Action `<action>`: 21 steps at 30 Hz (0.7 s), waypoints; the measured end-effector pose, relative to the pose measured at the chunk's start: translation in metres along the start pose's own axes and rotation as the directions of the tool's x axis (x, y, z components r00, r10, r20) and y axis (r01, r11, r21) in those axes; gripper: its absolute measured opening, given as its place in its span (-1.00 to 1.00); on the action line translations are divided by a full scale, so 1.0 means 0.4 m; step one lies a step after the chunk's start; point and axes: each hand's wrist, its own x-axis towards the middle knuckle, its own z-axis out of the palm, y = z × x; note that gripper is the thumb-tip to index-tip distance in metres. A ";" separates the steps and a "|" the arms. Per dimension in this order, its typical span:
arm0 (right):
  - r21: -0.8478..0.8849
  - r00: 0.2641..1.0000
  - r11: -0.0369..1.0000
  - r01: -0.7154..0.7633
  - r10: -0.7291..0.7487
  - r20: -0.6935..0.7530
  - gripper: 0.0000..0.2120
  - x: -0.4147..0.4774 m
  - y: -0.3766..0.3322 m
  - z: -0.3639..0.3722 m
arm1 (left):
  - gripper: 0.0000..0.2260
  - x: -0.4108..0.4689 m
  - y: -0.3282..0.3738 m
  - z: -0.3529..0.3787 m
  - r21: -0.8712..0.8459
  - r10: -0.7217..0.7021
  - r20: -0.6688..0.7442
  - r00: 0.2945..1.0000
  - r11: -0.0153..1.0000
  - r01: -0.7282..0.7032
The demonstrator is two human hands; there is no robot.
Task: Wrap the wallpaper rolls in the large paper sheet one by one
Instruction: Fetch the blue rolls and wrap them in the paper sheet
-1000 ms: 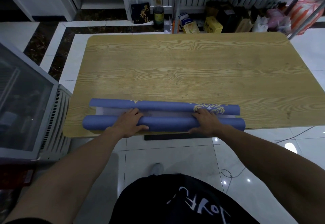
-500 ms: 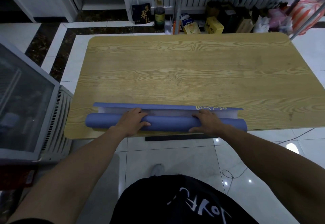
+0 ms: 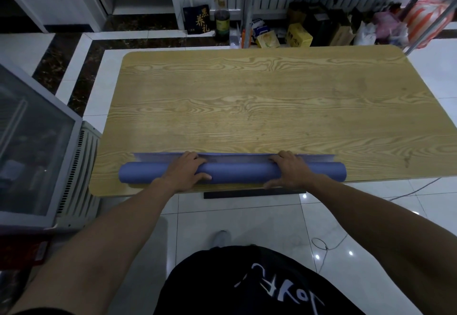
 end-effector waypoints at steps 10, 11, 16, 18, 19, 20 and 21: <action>-0.053 0.997 0.998 -0.012 0.016 0.073 -0.44 0.008 0.005 -0.013 | -0.39 -0.009 0.002 0.016 -0.044 0.020 -0.060 0.998 0.999 -0.023; -0.074 0.997 0.997 -0.008 0.013 0.073 -0.44 0.008 0.003 -0.012 | -0.40 -0.007 0.003 0.013 -0.054 0.017 -0.075 0.997 0.998 -0.021; 0.029 0.998 0.998 -0.055 0.054 0.013 -0.57 0.010 -0.002 -0.007 | -0.50 0.009 0.008 0.002 0.030 0.001 -0.079 0.997 1.000 0.001; 0.023 0.998 0.998 -0.056 0.056 -0.005 -0.63 0.013 -0.002 -0.010 | -0.50 0.010 0.003 0.006 0.003 -0.008 -0.072 0.997 1.000 0.008; 0.018 0.999 0.999 -0.048 0.049 -0.020 -0.63 0.015 -0.002 -0.010 | -0.48 0.009 -0.001 0.009 -0.034 -0.006 -0.079 0.997 0.999 0.003; 0.025 0.998 0.999 -0.039 0.040 -0.043 -0.63 0.016 0.000 -0.010 | -0.45 0.007 -0.005 0.014 -0.063 -0.001 -0.099 0.995 0.998 -0.005; 0.046 0.998 0.998 -0.031 0.033 -0.059 -0.62 0.017 0.003 -0.010 | -0.41 0.006 -0.009 0.016 -0.074 0.005 -0.131 0.991 0.997 -0.015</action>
